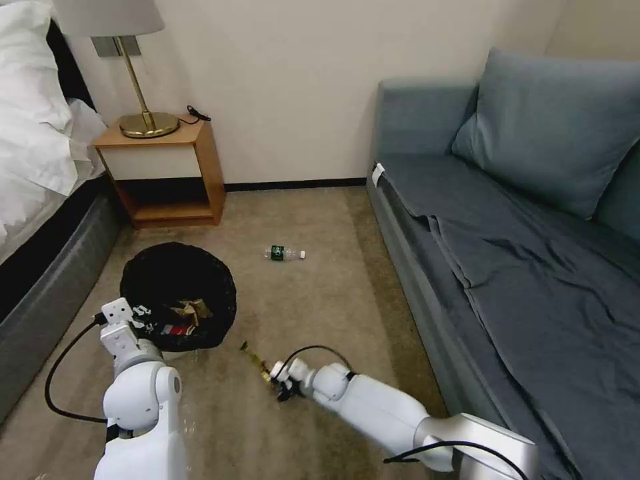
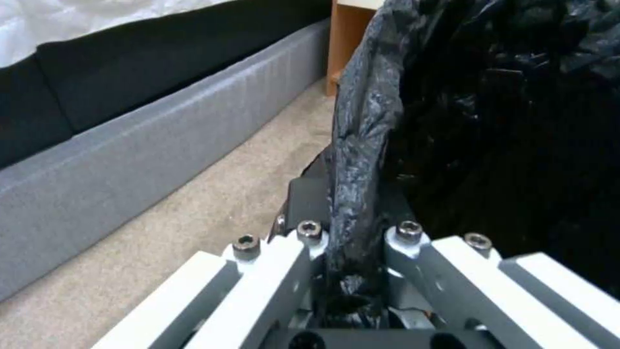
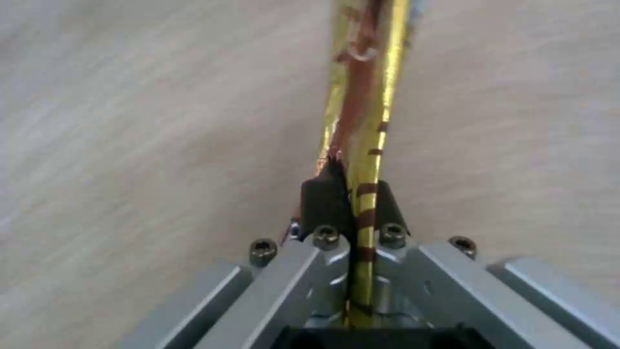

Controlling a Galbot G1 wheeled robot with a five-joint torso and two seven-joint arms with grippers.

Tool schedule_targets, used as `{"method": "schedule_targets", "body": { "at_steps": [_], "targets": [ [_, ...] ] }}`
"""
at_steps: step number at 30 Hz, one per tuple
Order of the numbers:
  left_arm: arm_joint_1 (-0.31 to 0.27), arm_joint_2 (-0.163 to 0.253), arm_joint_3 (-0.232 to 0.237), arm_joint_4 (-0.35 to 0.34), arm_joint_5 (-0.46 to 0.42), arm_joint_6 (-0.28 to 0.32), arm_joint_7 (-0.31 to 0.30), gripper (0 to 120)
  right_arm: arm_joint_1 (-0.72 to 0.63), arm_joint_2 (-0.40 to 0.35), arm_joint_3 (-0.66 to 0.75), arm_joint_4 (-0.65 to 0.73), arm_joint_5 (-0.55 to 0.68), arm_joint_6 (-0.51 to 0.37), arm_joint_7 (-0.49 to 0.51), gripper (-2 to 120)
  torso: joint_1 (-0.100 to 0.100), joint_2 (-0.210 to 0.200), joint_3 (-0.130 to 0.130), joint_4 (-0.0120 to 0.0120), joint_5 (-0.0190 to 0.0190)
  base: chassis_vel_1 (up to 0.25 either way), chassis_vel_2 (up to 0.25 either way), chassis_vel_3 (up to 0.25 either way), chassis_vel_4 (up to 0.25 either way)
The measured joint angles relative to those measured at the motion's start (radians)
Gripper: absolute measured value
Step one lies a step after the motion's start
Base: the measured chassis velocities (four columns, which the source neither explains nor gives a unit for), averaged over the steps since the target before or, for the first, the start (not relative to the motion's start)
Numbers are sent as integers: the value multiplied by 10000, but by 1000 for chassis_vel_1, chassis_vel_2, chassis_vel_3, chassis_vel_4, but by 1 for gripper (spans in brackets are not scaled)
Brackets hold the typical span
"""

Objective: Pick up the trash bin, then pick up the garbage on the floor and place it into the trash bin.

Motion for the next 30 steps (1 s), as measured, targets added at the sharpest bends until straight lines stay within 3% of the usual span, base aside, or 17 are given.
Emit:
{"method": "schedule_targets", "body": {
  "at_steps": [4, 6, 14, 18, 24, 30],
  "targets": [
    [42, 3, 53, 29, -69, -4, 3, 4, 220, 54, 1589, -44, 236, 344, 93, 0, 0, 0, -1, 1, 2, 0, 0, 0, 0],
    [67, 4, 108, 176, -95, -73, 12, 4, 586, -160, 2469, 621, 977, 564, 517, 0, 0, 1, 0, 2, 0, 0, 0, 0, 0],
    [-9, 8, 282, 360, -98, -160, 24, 4, 1203, 62, 2973, 1646, 949, 2066, 1543, 0, 0, 0, 0, 3, 1, 0, 0, 0, 0],
    [-55, 10, 320, 464, -81, -180, 29, 4, 1316, 214, 2588, 2177, 1180, 2317, 2069, 0, 0, 0, 0, 5, -1, 0, 0, 0, 0],
    [-160, 12, 338, 637, -63, -254, 41, 4, 1378, 404, 761, 3808, 1701, 2269, 3079, 0, 0, 0, 0, 4, -2, 0, 0, 0, 0],
    [-146, 13, 396, 704, -2, -337, 41, 4, 1548, 450, -259, 4552, 1855, 1991, 3441, 0, 0, 1, 0, 4, -2, 0, 0, 0, 0]
  ]
}}
